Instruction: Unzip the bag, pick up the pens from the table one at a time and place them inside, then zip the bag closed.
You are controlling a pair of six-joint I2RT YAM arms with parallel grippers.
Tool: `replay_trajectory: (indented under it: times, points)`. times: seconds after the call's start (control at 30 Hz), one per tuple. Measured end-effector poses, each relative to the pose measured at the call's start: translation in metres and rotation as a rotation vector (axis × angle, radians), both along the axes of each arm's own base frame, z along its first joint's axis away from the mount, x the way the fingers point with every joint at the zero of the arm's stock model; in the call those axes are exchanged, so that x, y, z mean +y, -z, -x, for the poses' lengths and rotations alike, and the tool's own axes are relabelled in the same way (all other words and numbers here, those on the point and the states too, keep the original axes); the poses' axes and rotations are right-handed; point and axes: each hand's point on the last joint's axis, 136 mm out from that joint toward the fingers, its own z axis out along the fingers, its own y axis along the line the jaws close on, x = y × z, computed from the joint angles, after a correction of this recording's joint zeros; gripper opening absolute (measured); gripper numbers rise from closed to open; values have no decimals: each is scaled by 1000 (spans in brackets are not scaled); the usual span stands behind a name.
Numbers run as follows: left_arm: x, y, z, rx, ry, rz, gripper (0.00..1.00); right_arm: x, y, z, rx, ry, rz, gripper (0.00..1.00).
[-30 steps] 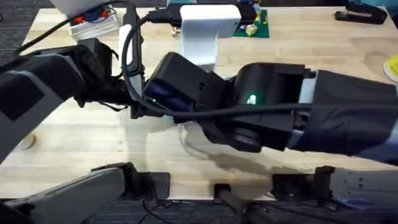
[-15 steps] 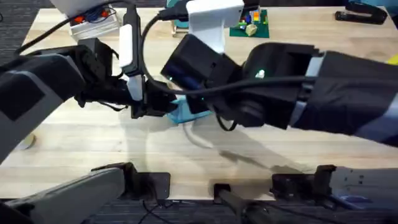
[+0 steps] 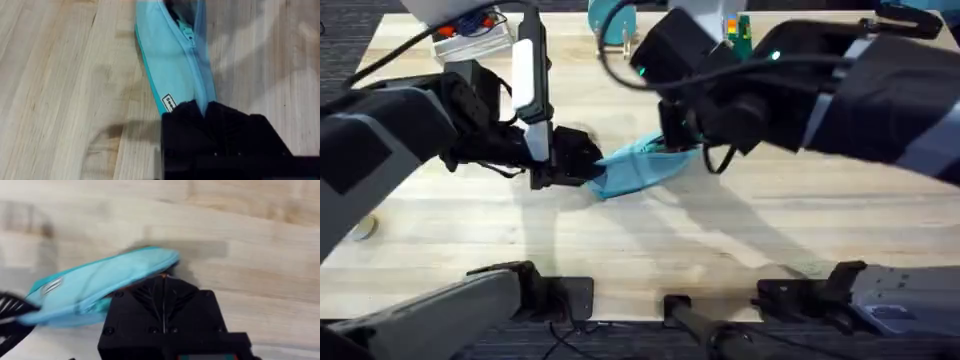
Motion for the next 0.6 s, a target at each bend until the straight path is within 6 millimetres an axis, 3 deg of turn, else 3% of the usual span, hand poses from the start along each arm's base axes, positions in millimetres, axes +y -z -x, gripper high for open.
replay_trajectory:
  times: [0.37, 0.6]
  points:
    - [0, 0, 0, -2, 0, -1, 45, -54, -1, -35, -5, 130, 39, 32]
    - [0, 0, 0, -2, 0, -1, 44, -61, -10, -37, -22, 85, 68, 31]
